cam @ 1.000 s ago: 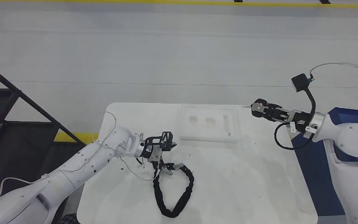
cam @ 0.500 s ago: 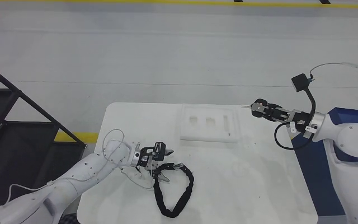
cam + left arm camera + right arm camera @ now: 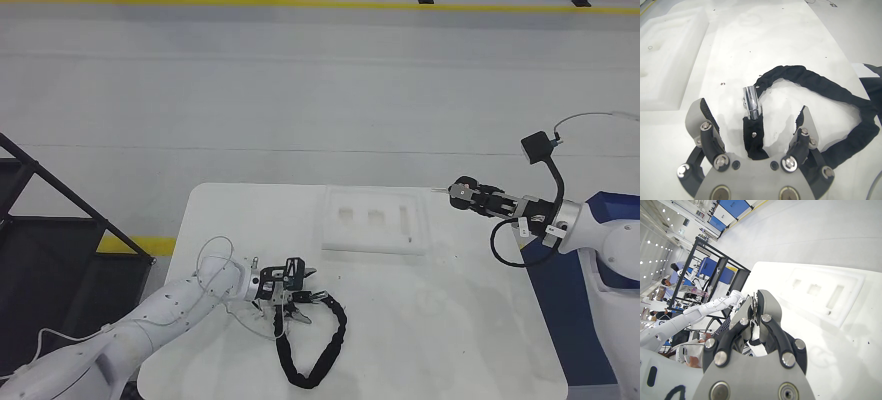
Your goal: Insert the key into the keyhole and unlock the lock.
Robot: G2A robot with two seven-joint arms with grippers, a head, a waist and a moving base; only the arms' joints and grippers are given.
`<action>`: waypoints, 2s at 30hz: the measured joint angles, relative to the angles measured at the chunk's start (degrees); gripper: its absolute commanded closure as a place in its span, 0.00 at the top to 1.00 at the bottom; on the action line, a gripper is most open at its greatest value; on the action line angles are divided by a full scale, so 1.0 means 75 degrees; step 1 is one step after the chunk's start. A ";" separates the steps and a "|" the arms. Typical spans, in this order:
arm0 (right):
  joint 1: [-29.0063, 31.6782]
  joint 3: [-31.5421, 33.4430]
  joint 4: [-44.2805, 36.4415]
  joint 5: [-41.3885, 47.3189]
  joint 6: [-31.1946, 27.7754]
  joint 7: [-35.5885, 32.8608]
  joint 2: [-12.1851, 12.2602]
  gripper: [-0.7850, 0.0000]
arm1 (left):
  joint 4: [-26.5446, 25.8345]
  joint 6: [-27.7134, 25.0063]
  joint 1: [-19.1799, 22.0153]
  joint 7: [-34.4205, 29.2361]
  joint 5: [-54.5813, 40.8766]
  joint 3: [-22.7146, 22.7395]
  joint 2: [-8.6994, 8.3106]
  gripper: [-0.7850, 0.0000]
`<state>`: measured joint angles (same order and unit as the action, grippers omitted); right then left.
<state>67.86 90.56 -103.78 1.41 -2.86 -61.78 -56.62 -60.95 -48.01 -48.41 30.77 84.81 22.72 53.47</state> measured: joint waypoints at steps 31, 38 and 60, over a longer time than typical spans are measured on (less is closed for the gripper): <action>0.0000 0.0000 0.0000 0.0000 0.0000 0.0000 0.0000 0.00 | -0.0039 -0.0335 -0.0080 0.0276 0.0220 0.0544 0.0225 0.00; 0.0000 0.0000 0.0000 0.0000 0.0000 0.0000 0.0000 0.00 | -0.0677 -0.1023 -0.0097 0.0905 0.0098 0.1001 0.0005 0.00; 0.0559 -0.0630 -0.1522 -0.0032 0.1405 -0.1026 0.0101 0.00 | -0.2951 -0.1332 0.0505 0.1393 -0.1102 0.1154 -0.0599 0.00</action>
<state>72.05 85.83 -115.19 1.17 7.67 -69.47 -55.87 -83.08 -58.00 -44.62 41.21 76.54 31.37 48.98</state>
